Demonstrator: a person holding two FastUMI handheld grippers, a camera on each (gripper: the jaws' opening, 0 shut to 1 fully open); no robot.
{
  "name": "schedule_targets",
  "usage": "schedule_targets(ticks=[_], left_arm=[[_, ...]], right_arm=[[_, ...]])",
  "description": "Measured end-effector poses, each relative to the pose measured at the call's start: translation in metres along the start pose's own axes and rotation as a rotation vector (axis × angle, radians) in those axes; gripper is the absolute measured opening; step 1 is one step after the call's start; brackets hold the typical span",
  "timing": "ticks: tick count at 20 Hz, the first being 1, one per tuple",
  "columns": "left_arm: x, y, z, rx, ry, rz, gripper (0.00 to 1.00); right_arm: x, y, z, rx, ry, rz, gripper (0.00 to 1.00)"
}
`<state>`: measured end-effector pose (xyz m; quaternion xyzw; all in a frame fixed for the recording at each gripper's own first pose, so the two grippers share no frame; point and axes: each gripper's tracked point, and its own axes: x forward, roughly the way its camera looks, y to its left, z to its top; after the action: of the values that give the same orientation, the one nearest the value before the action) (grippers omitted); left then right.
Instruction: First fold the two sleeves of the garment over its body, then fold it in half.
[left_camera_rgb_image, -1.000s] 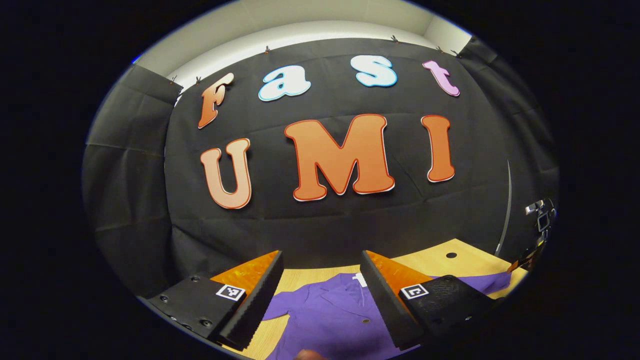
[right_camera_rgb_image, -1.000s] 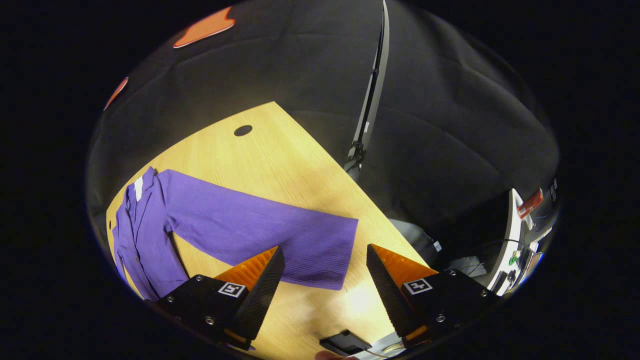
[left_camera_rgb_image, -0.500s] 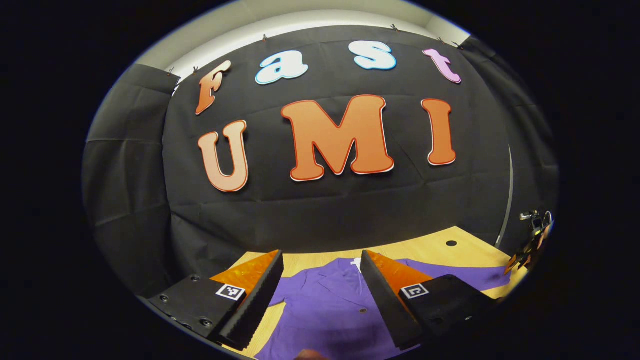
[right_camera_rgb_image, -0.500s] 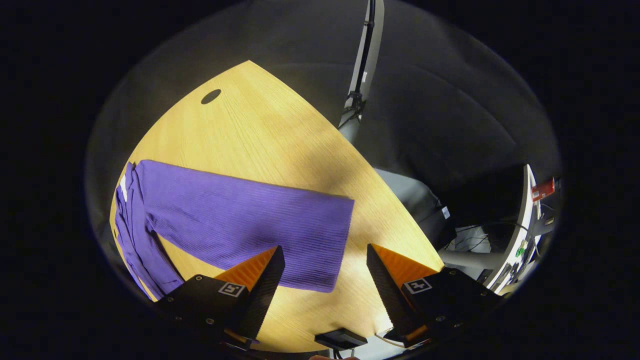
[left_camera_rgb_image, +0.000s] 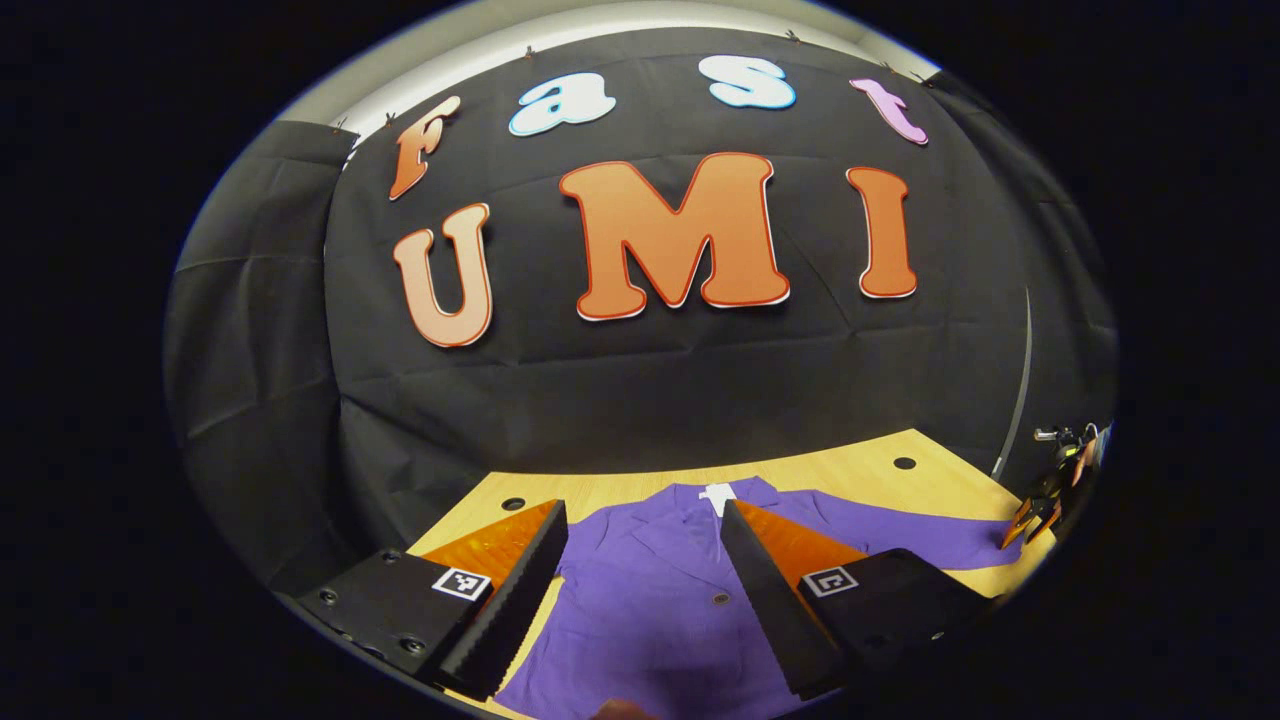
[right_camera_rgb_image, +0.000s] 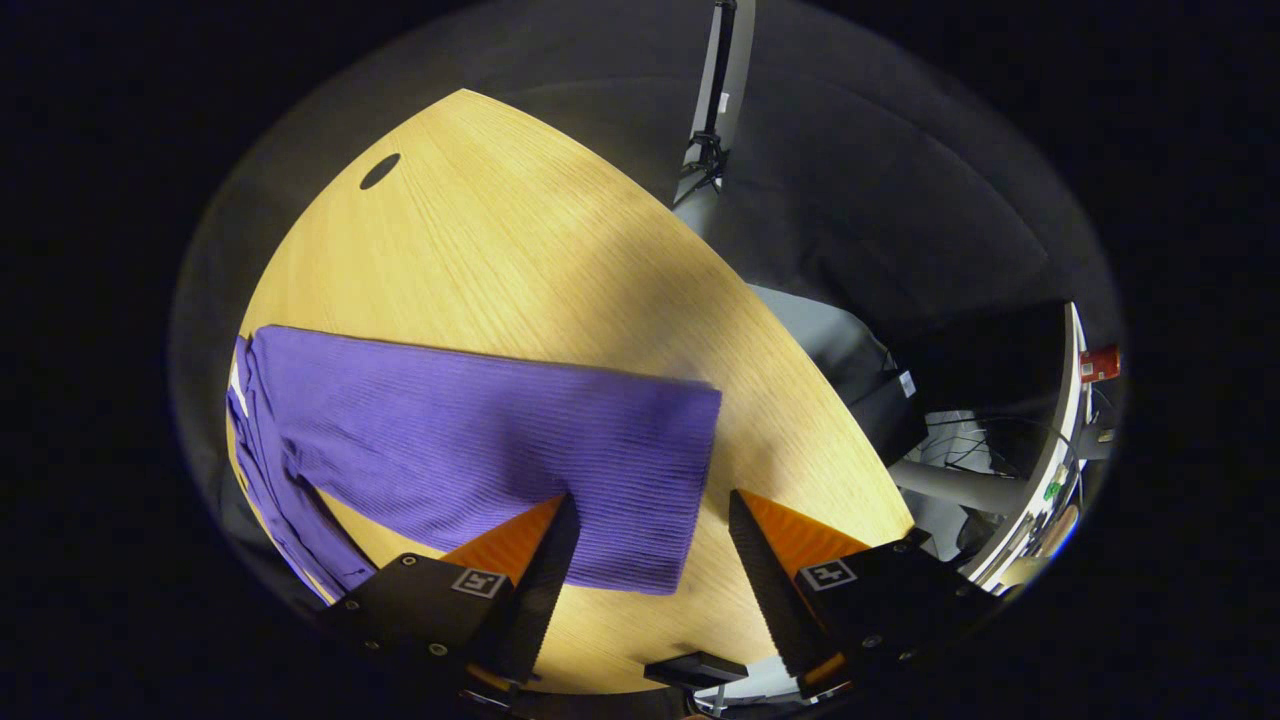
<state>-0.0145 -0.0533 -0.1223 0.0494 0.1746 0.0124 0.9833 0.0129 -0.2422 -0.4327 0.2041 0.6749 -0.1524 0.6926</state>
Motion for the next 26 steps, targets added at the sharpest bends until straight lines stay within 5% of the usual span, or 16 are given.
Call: schedule_targets(ticks=[2,3,6,7,8,11,17,26], left_arm=[[0.001,0.005,-0.005,-0.014,0.016,0.011,0.97],[-0.001,0.008,-0.008,-0.021,0.020,0.019,0.97],[-0.003,0.018,-0.009,-0.034,0.016,0.041,0.97],[-0.004,0.022,-0.010,-0.036,0.017,0.045,0.97],[-0.005,0.025,-0.011,-0.039,0.018,0.050,0.97],[-0.006,0.033,-0.010,-0.039,0.023,0.061,0.97],[-0.012,0.044,0.003,-0.033,-0.012,0.054,0.97],[0.020,0.093,0.005,-0.007,-0.040,-0.089,0.97]], right_arm=[[0.001,0.012,-0.001,0.035,0.030,-0.006,0.84],[0.001,0.016,-0.002,0.050,0.040,-0.007,0.59],[0.001,0.022,0.004,0.061,0.023,0.000,0.41],[0.001,0.023,0.004,0.052,0.020,0.006,0.25],[0.002,0.024,0.008,0.058,0.006,0.015,0.33],[0.000,0.034,0.006,0.126,-0.003,0.067,0.06],[-0.045,0.062,0.013,0.044,-0.106,0.128,0.05],[-0.144,0.149,0.009,-0.003,-0.286,0.188,0.05]])
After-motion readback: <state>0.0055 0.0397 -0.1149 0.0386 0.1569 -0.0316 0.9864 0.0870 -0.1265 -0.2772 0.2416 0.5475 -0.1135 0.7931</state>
